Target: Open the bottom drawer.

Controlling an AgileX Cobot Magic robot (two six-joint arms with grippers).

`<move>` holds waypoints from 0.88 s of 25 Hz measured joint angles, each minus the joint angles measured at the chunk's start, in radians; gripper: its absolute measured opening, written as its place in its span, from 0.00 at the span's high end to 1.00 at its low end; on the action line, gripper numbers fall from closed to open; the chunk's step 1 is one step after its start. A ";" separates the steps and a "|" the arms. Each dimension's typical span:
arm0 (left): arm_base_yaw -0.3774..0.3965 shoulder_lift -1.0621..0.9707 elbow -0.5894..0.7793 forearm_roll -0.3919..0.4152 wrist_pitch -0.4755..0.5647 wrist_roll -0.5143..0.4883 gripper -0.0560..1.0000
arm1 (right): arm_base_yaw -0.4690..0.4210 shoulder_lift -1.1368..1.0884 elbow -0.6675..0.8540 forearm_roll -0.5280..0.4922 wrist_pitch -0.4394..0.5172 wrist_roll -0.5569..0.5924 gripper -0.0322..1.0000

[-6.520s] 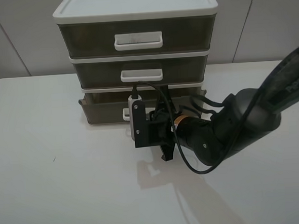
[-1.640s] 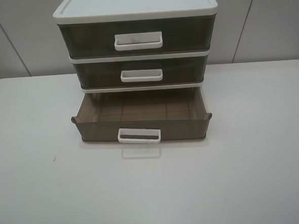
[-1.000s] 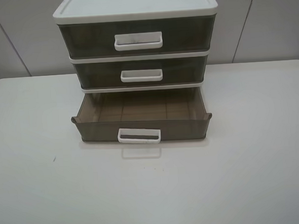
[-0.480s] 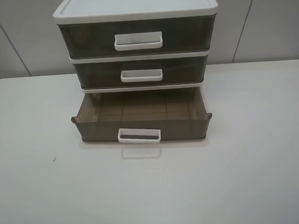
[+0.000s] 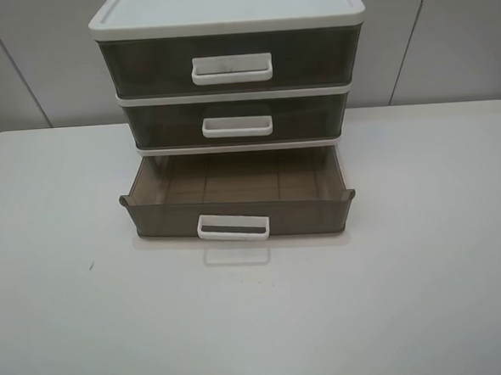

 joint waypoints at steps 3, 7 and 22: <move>0.000 0.000 0.000 0.000 0.000 0.000 0.24 | 0.000 0.000 0.000 -0.011 0.000 0.016 0.35; 0.000 0.000 0.000 0.000 0.000 0.000 0.24 | 0.000 0.000 0.000 -0.013 0.000 0.023 0.35; 0.000 0.000 0.000 0.000 0.000 0.000 0.24 | 0.000 0.000 0.000 -0.013 0.000 0.023 0.35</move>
